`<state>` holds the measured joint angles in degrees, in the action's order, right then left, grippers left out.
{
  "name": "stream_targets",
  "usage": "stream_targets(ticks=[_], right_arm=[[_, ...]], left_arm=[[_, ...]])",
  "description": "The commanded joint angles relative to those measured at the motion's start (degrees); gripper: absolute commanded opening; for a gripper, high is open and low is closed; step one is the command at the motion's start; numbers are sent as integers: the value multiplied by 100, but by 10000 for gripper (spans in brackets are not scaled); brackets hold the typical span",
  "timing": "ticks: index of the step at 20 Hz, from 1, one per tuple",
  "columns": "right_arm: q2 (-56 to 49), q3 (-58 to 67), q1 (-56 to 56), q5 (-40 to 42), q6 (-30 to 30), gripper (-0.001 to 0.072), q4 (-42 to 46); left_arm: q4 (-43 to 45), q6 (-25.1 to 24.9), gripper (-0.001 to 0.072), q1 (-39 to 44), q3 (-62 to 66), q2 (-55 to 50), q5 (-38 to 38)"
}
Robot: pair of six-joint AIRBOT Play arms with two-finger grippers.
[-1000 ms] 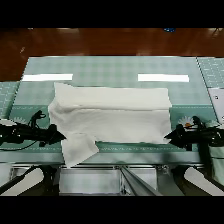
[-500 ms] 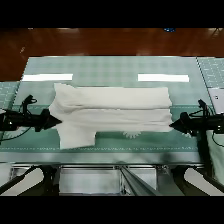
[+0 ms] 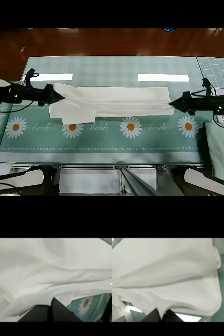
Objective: Fold the shirts.
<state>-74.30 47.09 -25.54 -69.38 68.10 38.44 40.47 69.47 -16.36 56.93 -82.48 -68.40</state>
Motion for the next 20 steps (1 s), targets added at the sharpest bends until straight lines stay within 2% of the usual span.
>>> stream_targets(ticks=[1, 4, 8, 15, 16, 17, 18, 19, 20], right_arm=[[-787, 758, 446, 345, 52, 27, -186], [-1373, 1300, 505, 345, 212, 28, -184], [-1794, 1749, 507, 387, 232, 28, -190], [-2197, 1963, 691, 866, 232, 28, -229], [-2236, 1963, 745, 1019, 234, 30, -234], [-2271, 1963, 796, 1198, 321, 133, -232], [-2286, 1963, 831, 1335, 455, 353, -223], [-2282, 1965, 833, 1364, 479, 412, -229], [-2253, 1982, 778, 1228, 516, 412, -214]], left_arm=[[-20, 398, 26, 221, 1003, -905, 155], [-20, 627, 26, 223, 1803, -1403, 79], [-17, 693, 26, 238, 2514, -1860, -22], [-17, 669, 26, 293, 2579, -2317, -247], [-17, 671, 51, 326, 2579, -2387, -330], [4, 671, 233, 376, 2573, -2435, -378], [72, 704, 507, 439, 2570, -2465, -431], [155, 715, 509, 461, 2590, -2465, -531], [155, 715, 509, 420, 2658, -2439, -662]])
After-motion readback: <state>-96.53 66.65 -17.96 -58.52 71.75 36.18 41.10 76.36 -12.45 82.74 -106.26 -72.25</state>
